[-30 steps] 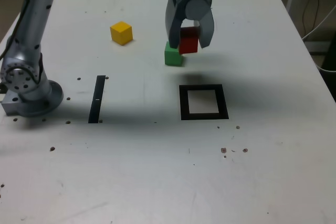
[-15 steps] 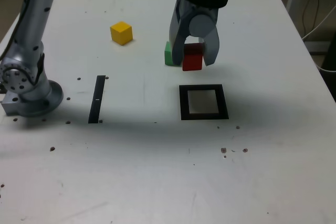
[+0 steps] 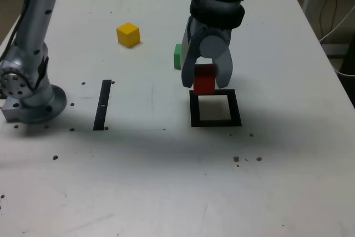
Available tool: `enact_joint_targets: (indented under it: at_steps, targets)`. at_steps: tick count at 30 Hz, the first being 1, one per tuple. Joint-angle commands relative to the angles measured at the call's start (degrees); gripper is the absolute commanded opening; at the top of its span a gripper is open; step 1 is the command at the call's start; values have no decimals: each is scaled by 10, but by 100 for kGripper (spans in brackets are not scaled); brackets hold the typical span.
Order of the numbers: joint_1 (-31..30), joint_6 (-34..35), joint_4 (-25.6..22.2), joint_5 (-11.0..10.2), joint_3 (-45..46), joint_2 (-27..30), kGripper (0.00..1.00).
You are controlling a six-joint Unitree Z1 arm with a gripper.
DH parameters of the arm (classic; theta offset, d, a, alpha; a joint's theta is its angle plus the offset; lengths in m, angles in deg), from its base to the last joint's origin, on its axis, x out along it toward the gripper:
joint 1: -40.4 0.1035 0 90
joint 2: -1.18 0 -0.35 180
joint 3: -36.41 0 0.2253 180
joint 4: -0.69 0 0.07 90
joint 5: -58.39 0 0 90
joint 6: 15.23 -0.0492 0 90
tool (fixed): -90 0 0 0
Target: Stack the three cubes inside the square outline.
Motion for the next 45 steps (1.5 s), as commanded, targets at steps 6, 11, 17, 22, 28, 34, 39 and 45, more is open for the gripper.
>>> enact_joint_targets:
  at_steps: [6, 11, 17, 22, 28, 34, 39, 45]
  targets:
    - [-17, 2, 28, 8, 18, -7, 33]
    - [-23, 2, 44, 9, 24, -14, 33]
    - [-23, 2, 65, 9, 33, -23, 33]
    - [-20, 2, 71, 7, 35, -29, 33]
    - [-12, 1, 76, 6, 41, -34, 33]
    - [-8, -1, 86, 6, 45, -40, 33]
    - [-8, -2, 92, 7, 45, -41, 33]
    - [-8, -3, 97, 7, 45, -42, 34]
